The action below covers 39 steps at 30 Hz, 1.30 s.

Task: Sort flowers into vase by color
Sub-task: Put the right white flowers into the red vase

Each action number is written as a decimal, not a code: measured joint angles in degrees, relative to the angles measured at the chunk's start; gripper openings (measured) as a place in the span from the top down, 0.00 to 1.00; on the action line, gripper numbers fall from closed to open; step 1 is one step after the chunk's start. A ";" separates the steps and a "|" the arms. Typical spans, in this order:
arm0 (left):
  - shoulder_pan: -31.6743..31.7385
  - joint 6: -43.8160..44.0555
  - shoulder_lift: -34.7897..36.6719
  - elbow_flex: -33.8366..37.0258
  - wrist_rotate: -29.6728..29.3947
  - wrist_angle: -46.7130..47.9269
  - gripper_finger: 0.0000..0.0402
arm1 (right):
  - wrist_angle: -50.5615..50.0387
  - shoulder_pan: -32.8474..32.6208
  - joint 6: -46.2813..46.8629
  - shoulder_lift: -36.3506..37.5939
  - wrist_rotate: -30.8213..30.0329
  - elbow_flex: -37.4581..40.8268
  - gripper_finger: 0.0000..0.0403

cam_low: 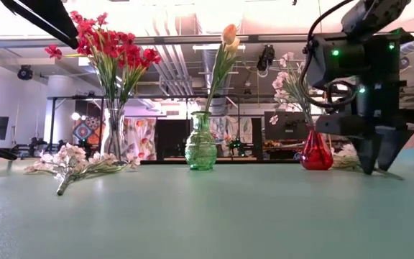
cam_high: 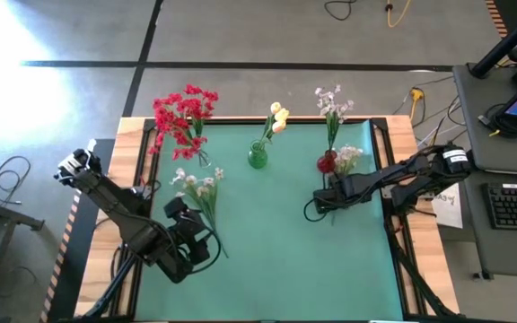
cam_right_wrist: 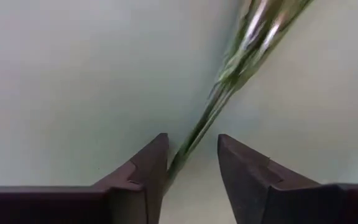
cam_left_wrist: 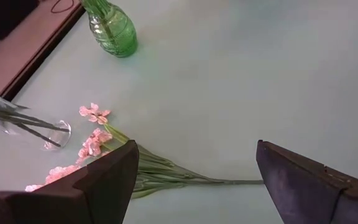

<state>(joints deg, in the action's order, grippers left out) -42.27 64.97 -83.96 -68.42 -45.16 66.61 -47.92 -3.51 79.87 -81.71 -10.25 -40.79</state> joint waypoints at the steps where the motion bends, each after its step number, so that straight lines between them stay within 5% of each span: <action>1: 0.08 0.00 0.00 0.00 -0.31 0.00 0.23 | -0.34 0.00 -0.91 0.00 1.18 -0.26 0.69; 14: 0.44 -1.07 0.24 0.00 -1.58 0.08 0.23 | -4.30 -5.92 -5.22 -0.05 13.60 -0.45 0.96; 23: 0.49 -1.50 0.24 0.00 -1.61 0.15 0.23 | -3.91 -17.14 -0.12 -0.05 25.91 -0.60 0.95; 33: 1.04 -4.28 0.26 0.00 -2.22 -0.26 0.23 | -4.17 -23.63 4.75 2.13 25.09 -2.87 0.71; 39: 1.95 -8.19 0.26 0.00 -2.30 -2.48 0.23 | -4.37 -20.58 2.63 5.16 15.96 -2.87 0.48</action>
<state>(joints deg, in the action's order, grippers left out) -40.32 56.78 -83.70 -68.42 -47.46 64.13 -52.29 -24.09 82.50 -76.55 5.71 -43.66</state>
